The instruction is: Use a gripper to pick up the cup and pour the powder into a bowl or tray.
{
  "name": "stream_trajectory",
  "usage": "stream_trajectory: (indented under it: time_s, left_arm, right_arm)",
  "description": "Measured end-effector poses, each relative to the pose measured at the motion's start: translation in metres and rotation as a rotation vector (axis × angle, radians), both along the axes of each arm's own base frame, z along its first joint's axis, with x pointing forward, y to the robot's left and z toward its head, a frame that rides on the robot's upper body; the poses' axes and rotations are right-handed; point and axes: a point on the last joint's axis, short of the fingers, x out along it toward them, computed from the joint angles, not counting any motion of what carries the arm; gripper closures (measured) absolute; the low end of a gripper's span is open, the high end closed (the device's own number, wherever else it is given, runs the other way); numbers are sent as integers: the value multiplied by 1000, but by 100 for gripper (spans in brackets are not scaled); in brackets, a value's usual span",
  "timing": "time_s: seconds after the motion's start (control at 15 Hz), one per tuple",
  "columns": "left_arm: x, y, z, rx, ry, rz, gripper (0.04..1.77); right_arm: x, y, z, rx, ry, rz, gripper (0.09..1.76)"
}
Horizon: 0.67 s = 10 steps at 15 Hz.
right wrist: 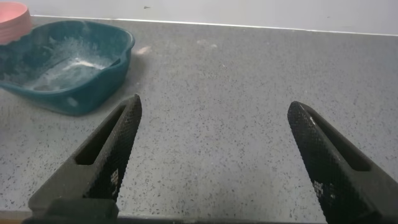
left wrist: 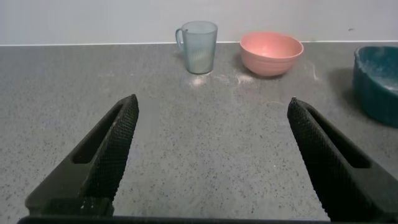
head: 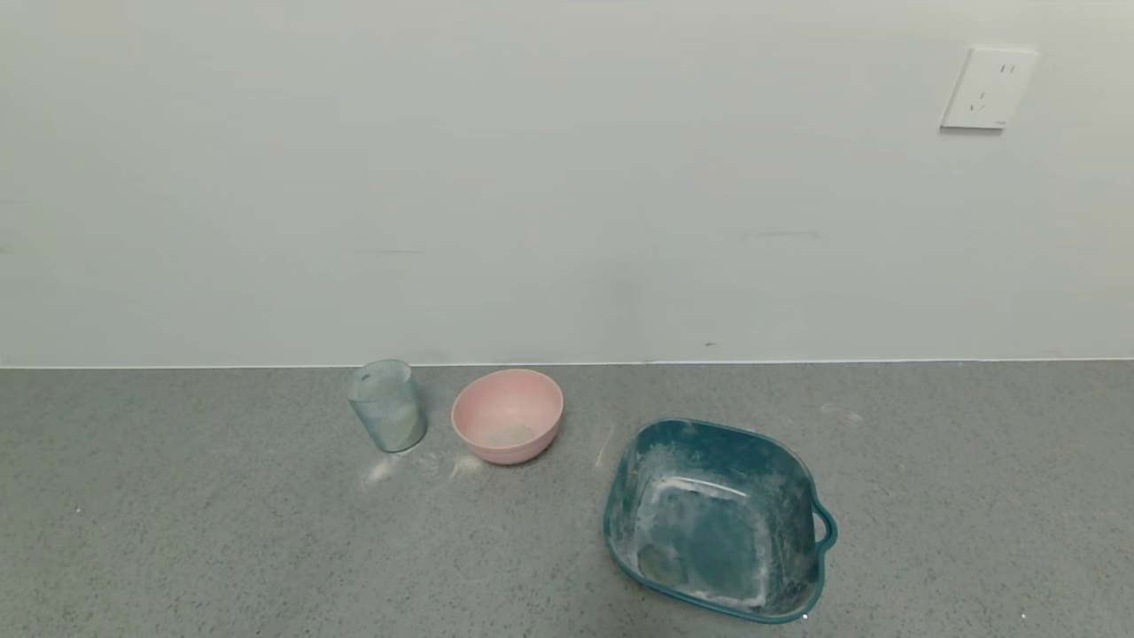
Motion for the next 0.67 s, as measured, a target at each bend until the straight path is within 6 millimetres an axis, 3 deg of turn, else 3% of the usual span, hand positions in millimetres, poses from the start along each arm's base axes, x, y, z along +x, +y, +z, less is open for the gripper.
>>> stream_trajectory:
  time_s: [0.2, 0.67]
  left_arm:
    - [2, 0, -9, 14, 57, 9, 9]
    - [2, 0, -10, 10, 58, 11, 9]
  right_arm:
    - [0, 0, 0, 0, 0, 0, 14]
    - [0, 0, 0, -1, -1, -1, 14]
